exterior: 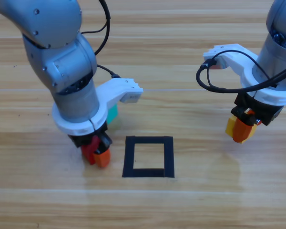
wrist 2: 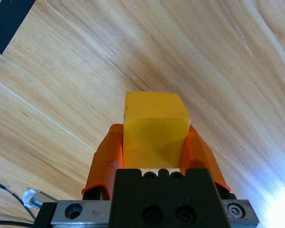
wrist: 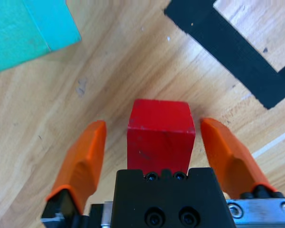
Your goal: Stack the blocks in the rectangular block: red at the bottom, yellow in the middle, green on top
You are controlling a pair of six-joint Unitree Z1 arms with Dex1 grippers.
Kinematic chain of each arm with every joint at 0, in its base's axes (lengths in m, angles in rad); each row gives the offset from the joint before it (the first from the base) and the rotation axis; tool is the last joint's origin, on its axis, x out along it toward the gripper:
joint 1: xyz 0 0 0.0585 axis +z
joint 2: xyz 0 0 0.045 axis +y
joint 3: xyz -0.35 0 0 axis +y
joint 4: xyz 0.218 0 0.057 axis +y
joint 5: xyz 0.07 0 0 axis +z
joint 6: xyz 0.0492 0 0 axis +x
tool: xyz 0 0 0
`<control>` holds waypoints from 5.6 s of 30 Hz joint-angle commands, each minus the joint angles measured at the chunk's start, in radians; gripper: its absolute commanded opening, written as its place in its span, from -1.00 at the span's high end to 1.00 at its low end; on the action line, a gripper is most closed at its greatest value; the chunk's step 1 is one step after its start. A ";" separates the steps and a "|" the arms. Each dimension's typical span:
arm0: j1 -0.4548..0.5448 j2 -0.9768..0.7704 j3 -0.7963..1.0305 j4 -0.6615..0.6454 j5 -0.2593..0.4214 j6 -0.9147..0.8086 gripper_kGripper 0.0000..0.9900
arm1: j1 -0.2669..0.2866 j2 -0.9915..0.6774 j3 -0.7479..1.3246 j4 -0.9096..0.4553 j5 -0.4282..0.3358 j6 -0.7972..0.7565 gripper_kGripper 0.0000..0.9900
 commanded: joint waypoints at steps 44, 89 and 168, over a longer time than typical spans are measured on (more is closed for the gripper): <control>-0.146 0.191 -0.403 0.242 -0.001 -0.921 0.76 | -0.014 0.024 0.041 -0.057 0.015 0.003 0.98; -0.207 0.309 -0.497 0.276 0.003 -0.996 0.76 | -0.014 0.047 0.046 -0.059 0.032 0.015 0.98; 0.453 0.099 -0.906 0.693 -0.133 0.047 -1.00 | 0.322 0.532 -1.025 0.587 0.046 1.100 1.00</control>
